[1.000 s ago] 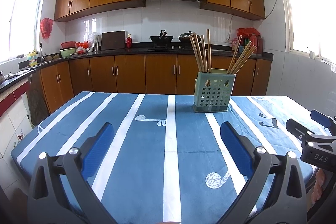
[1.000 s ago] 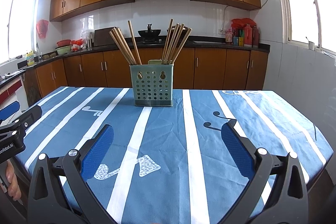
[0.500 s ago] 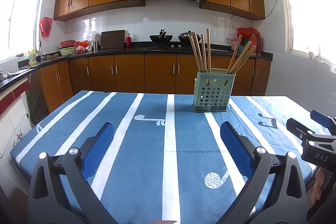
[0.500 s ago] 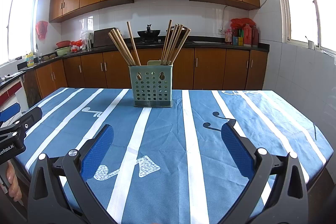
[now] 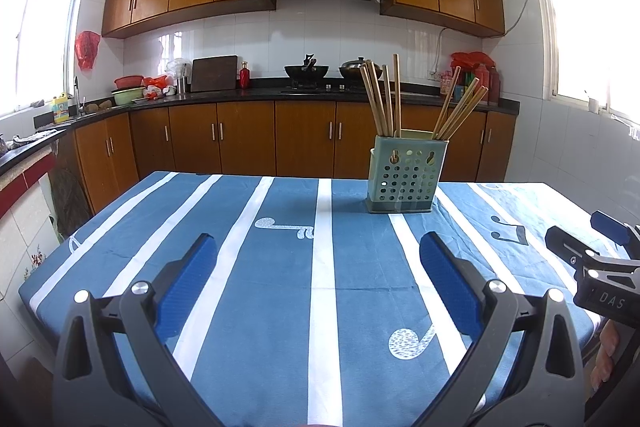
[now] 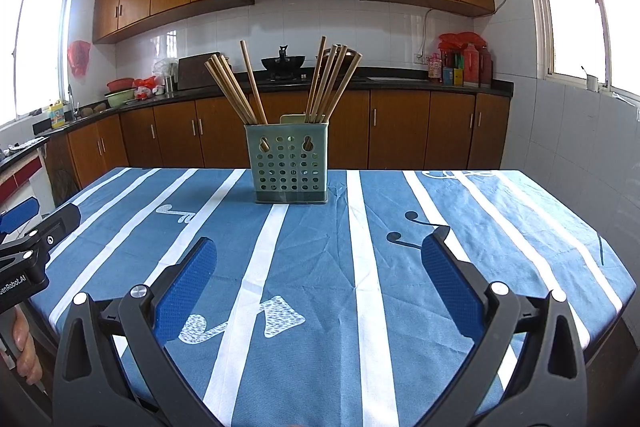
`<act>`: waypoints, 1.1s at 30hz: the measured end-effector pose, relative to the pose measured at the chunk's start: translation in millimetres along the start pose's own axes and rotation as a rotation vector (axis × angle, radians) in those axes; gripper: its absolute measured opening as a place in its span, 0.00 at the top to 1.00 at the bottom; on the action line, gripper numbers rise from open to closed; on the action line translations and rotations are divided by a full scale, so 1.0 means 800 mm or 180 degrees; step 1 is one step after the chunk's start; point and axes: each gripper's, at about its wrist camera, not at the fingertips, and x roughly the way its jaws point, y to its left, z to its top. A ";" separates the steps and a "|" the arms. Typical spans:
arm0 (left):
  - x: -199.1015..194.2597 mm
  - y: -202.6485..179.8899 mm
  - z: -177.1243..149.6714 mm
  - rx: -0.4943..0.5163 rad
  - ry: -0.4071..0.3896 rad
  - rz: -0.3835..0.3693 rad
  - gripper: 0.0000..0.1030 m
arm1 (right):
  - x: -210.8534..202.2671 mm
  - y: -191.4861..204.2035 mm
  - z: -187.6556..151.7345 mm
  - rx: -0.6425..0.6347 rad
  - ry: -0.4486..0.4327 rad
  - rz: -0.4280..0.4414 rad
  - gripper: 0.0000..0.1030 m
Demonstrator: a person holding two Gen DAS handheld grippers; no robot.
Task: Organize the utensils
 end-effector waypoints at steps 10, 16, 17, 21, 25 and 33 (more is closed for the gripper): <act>0.004 -0.002 -0.002 0.0008 0.0016 -0.0016 0.04 | 0.000 0.000 -0.001 0.0007 0.0006 -0.0001 0.02; 0.004 -0.002 -0.003 0.0011 0.0019 -0.0015 0.04 | 0.001 0.001 -0.001 0.0010 0.0007 -0.0002 0.02; 0.004 -0.002 -0.002 0.0009 0.0017 -0.0017 0.04 | 0.001 0.001 -0.001 0.0010 0.0007 -0.0005 0.02; 0.004 -0.002 -0.002 0.0009 0.0017 -0.0017 0.04 | 0.001 0.000 0.000 0.0010 0.0007 -0.0004 0.02; 0.004 -0.002 -0.003 0.0015 0.0020 -0.0021 0.04 | 0.001 0.001 -0.001 0.0015 0.0010 -0.0003 0.02; 0.004 -0.004 -0.004 0.0019 0.0024 -0.0024 0.04 | 0.002 0.000 -0.001 0.0023 0.0015 -0.0004 0.02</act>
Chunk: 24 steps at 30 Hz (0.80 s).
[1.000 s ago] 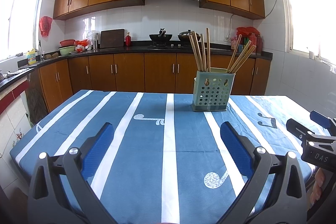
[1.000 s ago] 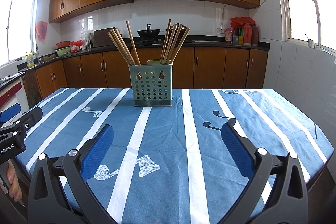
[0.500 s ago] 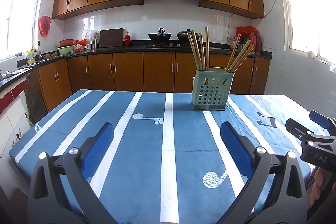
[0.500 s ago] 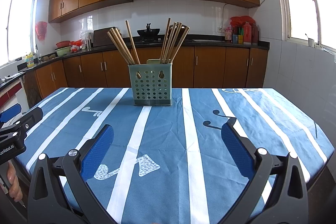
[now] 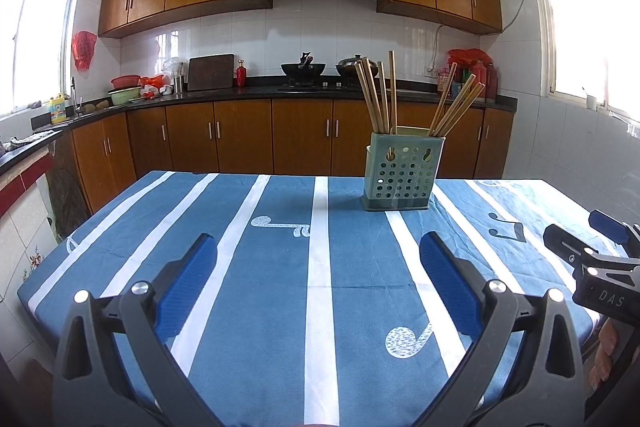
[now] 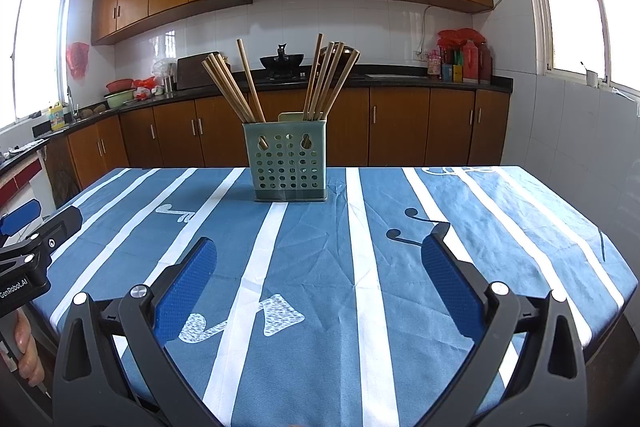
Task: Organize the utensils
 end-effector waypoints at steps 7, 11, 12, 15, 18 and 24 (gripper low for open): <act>0.001 -0.001 -0.001 0.0006 0.0008 -0.0009 0.04 | 0.001 0.003 -0.002 0.0017 0.0006 -0.0002 0.02; 0.001 -0.001 -0.003 0.0007 0.0012 -0.0016 0.04 | 0.001 0.003 -0.002 0.0019 0.0007 -0.0002 0.02; 0.001 -0.001 -0.003 0.0007 0.0012 -0.0014 0.04 | 0.001 0.002 -0.001 0.0019 0.0006 -0.0001 0.02; 0.001 -0.001 -0.002 0.0008 0.0012 -0.0015 0.04 | 0.000 0.004 -0.002 0.0020 0.0008 -0.0001 0.02; 0.001 -0.001 -0.003 0.0012 0.0002 -0.0007 0.04 | 0.001 0.002 -0.001 0.0021 0.0008 -0.0002 0.02; 0.001 0.001 -0.006 0.0007 0.0006 0.0008 0.04 | 0.000 0.003 -0.001 0.0025 0.0009 -0.0001 0.02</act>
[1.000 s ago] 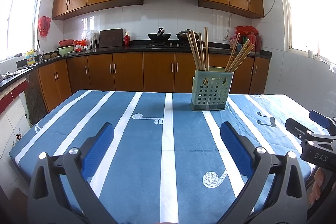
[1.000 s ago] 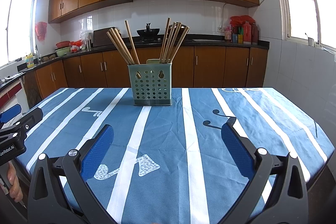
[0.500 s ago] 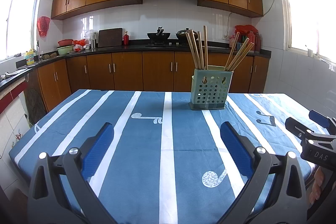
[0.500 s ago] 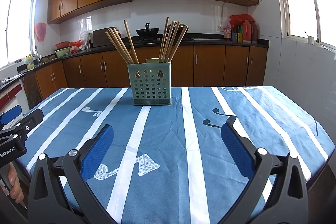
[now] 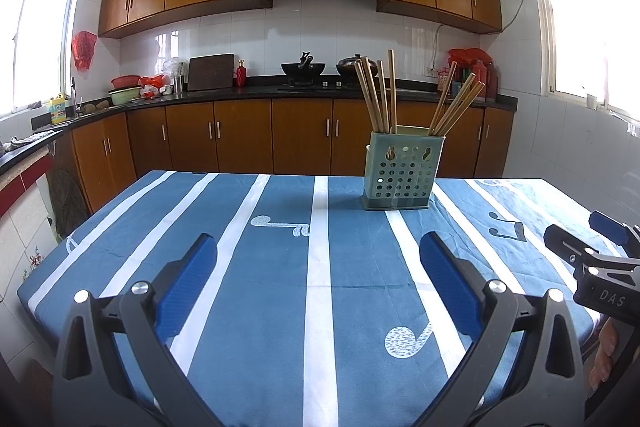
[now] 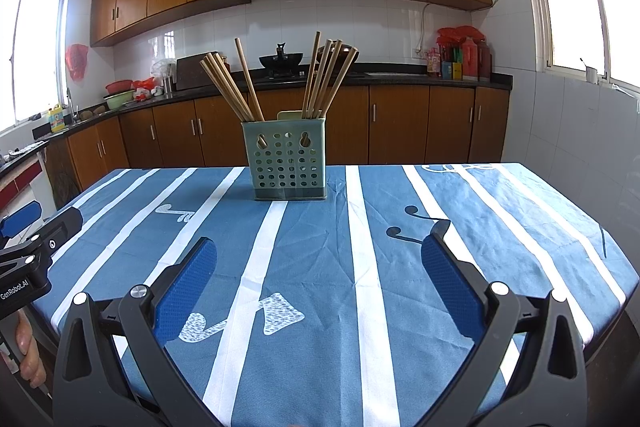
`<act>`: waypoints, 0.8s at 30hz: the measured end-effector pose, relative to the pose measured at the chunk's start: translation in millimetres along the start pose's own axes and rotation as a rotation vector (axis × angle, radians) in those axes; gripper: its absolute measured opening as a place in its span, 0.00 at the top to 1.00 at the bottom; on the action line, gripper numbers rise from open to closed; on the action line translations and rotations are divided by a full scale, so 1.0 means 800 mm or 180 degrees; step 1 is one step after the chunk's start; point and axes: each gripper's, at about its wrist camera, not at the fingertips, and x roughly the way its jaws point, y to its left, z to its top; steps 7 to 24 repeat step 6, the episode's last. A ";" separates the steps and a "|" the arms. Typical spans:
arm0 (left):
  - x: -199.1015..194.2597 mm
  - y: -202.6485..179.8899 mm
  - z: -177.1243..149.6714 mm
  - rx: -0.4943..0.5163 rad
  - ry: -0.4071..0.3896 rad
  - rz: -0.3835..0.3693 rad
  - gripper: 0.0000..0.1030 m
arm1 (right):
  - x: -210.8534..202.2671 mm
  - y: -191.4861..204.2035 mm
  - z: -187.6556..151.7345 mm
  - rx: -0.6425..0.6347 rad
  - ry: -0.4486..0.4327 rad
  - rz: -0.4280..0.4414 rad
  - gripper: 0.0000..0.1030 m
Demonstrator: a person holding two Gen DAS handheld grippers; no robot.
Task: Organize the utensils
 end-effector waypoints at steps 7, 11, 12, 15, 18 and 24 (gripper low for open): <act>0.001 0.002 0.002 -0.0023 0.0036 -0.0010 0.04 | 0.000 -0.002 0.001 0.0000 0.0001 0.0000 0.02; 0.001 0.002 0.002 -0.0023 0.0036 -0.0010 0.04 | 0.000 -0.002 0.001 0.0000 0.0001 0.0000 0.02; 0.001 0.002 0.002 -0.0023 0.0036 -0.0010 0.04 | 0.000 -0.002 0.001 0.0000 0.0001 0.0000 0.02; 0.001 0.002 0.002 -0.0023 0.0036 -0.0010 0.04 | 0.000 -0.002 0.001 0.0000 0.0001 0.0000 0.02; 0.001 0.002 0.002 -0.0023 0.0036 -0.0010 0.04 | 0.000 -0.002 0.001 0.0000 0.0001 0.0000 0.02; 0.001 0.002 0.002 -0.0023 0.0036 -0.0010 0.04 | 0.000 -0.002 0.001 0.0000 0.0001 0.0000 0.02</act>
